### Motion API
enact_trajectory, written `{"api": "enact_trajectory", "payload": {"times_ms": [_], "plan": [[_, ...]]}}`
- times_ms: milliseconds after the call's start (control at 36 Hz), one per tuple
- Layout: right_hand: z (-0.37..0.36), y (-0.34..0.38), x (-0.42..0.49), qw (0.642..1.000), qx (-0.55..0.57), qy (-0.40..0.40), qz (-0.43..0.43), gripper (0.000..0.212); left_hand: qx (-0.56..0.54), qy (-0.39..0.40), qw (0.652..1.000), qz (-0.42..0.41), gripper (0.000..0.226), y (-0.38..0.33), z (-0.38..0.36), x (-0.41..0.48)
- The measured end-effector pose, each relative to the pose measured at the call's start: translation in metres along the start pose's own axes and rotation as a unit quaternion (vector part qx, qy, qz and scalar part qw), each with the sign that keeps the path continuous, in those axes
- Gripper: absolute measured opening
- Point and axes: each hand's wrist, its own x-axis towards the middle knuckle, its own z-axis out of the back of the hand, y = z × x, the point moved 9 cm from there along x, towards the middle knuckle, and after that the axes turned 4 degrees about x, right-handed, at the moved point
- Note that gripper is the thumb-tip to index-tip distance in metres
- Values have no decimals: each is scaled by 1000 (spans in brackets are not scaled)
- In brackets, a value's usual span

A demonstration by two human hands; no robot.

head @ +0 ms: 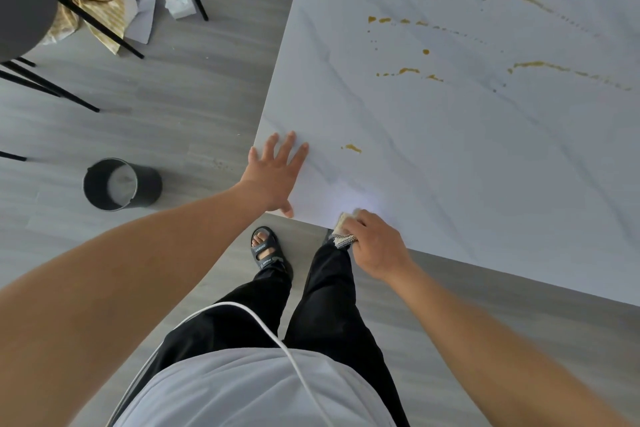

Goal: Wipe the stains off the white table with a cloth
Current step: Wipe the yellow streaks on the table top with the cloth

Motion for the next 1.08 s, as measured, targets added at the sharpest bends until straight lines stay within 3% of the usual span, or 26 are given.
{"api": "enact_trajectory", "payload": {"times_ms": [56, 111, 139, 167, 194, 333, 472, 667, 750, 972, 1028, 1083], "plan": [[0, -3, 3, 978, 174, 50, -105, 35, 1, 0, 1000, -4, 147, -1, -1, 0], [-1, -10, 6, 874, 425, 58, -228, 37, -2, -4, 1000, -6, 146, 0, -2, -1], [3, -16, 10, 825, 500, 31, -262, 38, -4, -5, 1000, -8, 145, 0, -3, -1], [13, -24, 15, 803, 526, -6, -281, 36, -7, -5, 1000, -8, 144, 1, -4, -2], [26, -31, 21, 802, 517, -40, -296, 33, -9, -7, 1000, -8, 142, 1, -4, -3], [99, -59, 70, 822, 462, -129, -307, 26, -24, -10, 1000, -7, 131, 1, -9, -11], [157, -75, 132, 903, 322, -136, -249, 18, -52, -7, 999, 9, 123, 5, -18, -22], [185, -83, 196, 972, 119, -128, -159, 39, -67, -14, 997, 33, 111, 3, -34, -33], [172, -87, 209, 980, 68, -112, -149, 42, -75, -13, 996, 41, 113, 0, -35, -32], [144, -76, 186, 963, 83, -198, -166, 45, -82, 1, 995, 54, 110, -8, -36, -30], [127, -59, 176, 979, 25, -171, -108, 43, -86, -1, 994, 59, 107, -9, -34, -29], [103, -34, 164, 992, -36, -117, 11, 40, -80, -1, 995, 65, 107, -10, -34, -30]]}}
